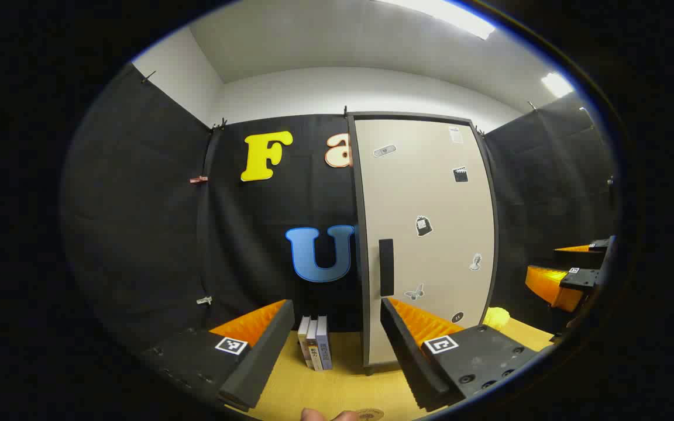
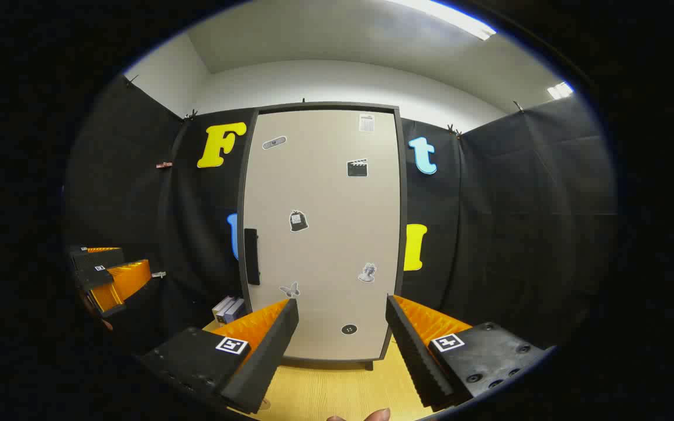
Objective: Open the cabinet door with the right hand, grasp the bottle in the cabinet with the left hand and place it on the coaster, then close the cabinet door with the right hand.
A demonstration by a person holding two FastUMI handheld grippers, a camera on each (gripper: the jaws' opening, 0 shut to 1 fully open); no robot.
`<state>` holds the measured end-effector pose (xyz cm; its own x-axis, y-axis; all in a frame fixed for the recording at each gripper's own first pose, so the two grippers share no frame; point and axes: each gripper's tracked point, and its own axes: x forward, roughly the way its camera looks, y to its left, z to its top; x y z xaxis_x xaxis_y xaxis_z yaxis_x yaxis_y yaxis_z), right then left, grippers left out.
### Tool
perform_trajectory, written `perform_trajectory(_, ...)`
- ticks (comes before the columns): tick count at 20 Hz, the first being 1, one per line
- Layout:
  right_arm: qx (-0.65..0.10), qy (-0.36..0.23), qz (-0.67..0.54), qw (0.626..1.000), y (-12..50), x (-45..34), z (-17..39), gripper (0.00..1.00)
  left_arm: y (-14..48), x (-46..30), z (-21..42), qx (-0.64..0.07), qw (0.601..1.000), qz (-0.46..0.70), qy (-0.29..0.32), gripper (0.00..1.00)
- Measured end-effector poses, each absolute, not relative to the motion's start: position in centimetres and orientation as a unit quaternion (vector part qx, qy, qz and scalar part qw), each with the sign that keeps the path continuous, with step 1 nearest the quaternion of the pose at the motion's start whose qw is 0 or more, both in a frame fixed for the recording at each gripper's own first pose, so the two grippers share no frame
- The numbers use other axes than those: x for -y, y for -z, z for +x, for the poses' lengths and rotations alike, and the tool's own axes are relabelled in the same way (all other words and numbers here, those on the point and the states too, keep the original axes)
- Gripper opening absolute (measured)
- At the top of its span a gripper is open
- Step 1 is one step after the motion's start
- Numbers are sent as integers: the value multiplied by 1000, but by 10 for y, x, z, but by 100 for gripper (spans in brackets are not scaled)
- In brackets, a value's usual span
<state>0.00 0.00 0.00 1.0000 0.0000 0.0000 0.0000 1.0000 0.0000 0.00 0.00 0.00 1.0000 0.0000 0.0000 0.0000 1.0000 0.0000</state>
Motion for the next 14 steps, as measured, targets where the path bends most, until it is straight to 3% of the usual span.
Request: perform_trajectory(14, -1, 7, -1, 1000, 2, 1, 3, 97, -1, 0, 1, 4, 1000, 7, 10, 94)
